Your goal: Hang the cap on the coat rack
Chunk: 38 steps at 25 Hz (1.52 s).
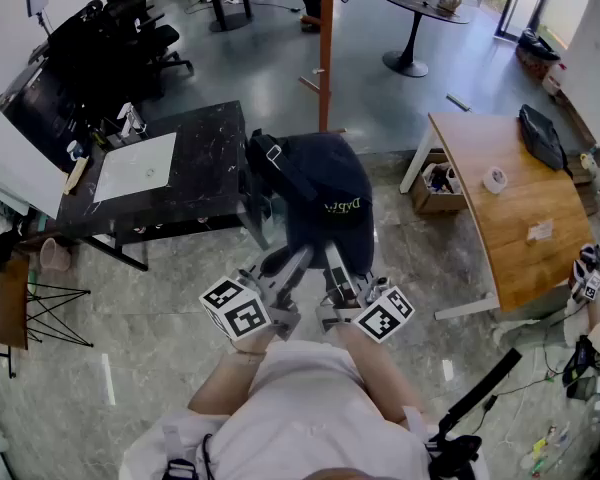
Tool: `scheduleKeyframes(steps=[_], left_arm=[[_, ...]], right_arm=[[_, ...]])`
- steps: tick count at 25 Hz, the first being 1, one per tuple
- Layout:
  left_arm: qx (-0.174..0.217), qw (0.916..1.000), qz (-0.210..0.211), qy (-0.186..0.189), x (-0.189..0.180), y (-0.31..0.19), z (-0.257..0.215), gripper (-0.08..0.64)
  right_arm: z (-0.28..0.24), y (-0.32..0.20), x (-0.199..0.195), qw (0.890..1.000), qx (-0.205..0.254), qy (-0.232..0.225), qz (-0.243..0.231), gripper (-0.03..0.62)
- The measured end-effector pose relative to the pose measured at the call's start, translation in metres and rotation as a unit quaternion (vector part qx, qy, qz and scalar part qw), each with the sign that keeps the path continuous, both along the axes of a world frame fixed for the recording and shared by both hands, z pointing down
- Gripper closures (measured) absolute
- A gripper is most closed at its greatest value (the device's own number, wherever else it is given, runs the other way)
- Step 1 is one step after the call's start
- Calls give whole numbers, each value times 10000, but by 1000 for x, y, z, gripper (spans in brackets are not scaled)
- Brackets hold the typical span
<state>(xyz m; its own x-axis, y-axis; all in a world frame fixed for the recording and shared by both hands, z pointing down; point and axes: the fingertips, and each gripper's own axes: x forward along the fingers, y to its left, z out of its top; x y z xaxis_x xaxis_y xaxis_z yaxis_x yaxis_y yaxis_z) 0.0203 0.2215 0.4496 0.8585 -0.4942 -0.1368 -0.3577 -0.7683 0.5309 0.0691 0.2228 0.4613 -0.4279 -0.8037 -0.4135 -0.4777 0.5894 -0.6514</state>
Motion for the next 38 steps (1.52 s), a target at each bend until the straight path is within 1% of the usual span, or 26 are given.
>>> scheduleKeyframes(steps=[4,9,14,21,24,29,32,34,38], left_arm=[[-93,9998,-95,-126,3,0,-5,520],[-99,9998,-105,-97,11,-1,4,518],[-72,9999,-84,-45,5,-5,7,518],[-62,10000,-40,-28,8,-18,28,515],[-112,9999,-52,-70,13,-48,29,515],[-188,9997,-138,35,8,-119,24,515],[-185,9995,-220,129,-6,-161,28,515],[-203,9993,-296,100,-18,-190,28,515],[-232,9987,-426,151,-52,-251,25,515]], right_arm=[[-1,-2,3,10000,-12,-51,-26,548],[6,-3,11,10000,-38,-73,-26,548],[8,-8,6,10000,-27,-19,-21,548],[29,-19,8,10000,-37,71,31,548],[32,-50,13,10000,-74,64,13,548],[26,-120,8,9997,-187,115,-88,548],[29,-161,-6,9994,-224,168,-178,549],[30,-190,-18,9992,-260,188,-249,548],[27,-250,-51,9987,-311,183,-373,548]])
